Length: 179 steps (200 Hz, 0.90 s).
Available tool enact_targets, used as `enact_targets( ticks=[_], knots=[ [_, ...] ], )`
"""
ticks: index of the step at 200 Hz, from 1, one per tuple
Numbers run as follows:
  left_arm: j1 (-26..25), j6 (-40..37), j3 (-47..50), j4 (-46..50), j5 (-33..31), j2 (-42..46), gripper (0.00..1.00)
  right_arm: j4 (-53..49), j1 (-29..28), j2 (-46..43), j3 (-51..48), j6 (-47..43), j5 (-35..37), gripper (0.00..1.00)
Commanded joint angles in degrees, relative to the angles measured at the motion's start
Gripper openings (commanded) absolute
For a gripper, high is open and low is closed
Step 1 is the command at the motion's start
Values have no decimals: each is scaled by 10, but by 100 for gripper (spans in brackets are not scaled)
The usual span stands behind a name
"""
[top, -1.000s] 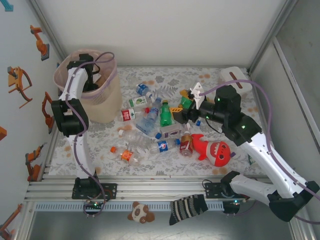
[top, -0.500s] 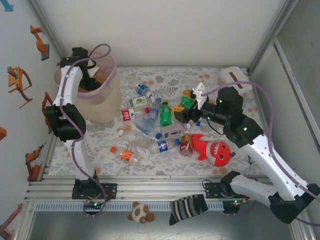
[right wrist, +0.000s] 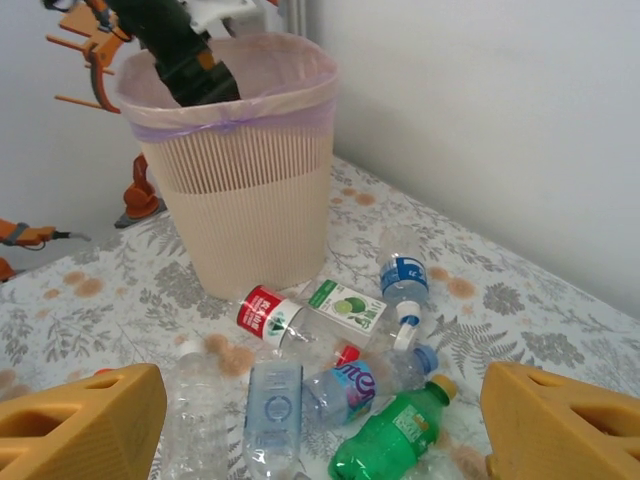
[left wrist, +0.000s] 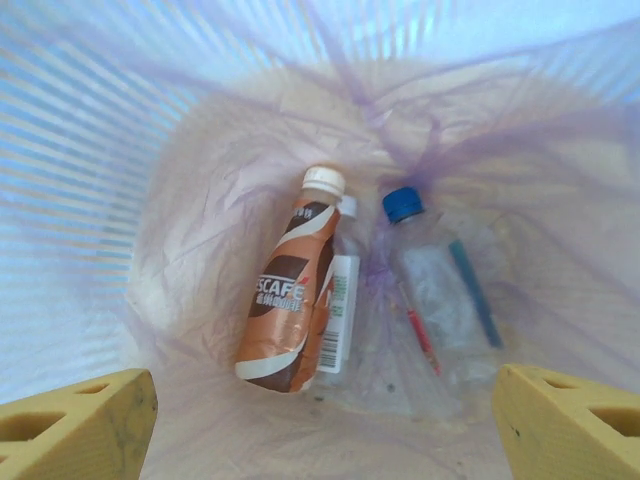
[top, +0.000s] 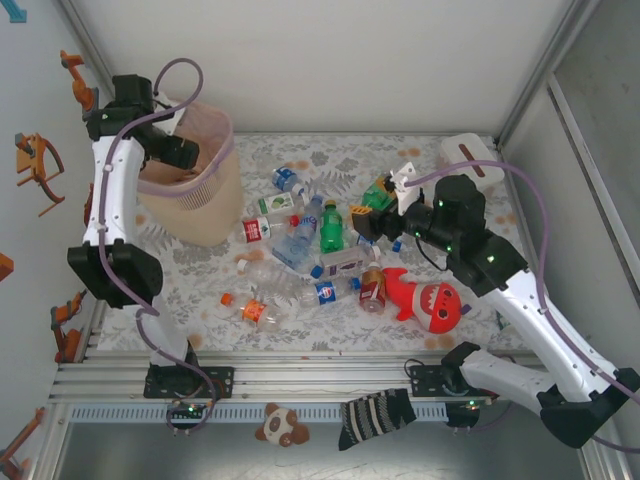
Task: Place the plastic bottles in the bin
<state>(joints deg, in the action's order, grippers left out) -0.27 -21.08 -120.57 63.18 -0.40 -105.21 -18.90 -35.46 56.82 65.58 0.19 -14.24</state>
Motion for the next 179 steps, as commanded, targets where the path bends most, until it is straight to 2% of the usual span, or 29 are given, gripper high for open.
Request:
enact_targets(
  ticks=[1,36,91,120,150,179],
  knots=[
    [4,30,9,-12,63,43,86,-13,-4,8,-3,22,36,81],
    [13,59,67,-62,120,109,86,-33,-4,21,3,50,81,80],
    [65,131,254,-216,223,237,85,-92,-2,54,20,145,235,77],
    [78,147,351,-321,271,293,86,-115,-1,71,17,173,234,76],
    [77,162,401,-371,298,323,85,-202,-1,119,44,242,228,72],
    [78,176,431,-401,319,342,86,-245,-7,140,21,323,183,67]
  ],
)
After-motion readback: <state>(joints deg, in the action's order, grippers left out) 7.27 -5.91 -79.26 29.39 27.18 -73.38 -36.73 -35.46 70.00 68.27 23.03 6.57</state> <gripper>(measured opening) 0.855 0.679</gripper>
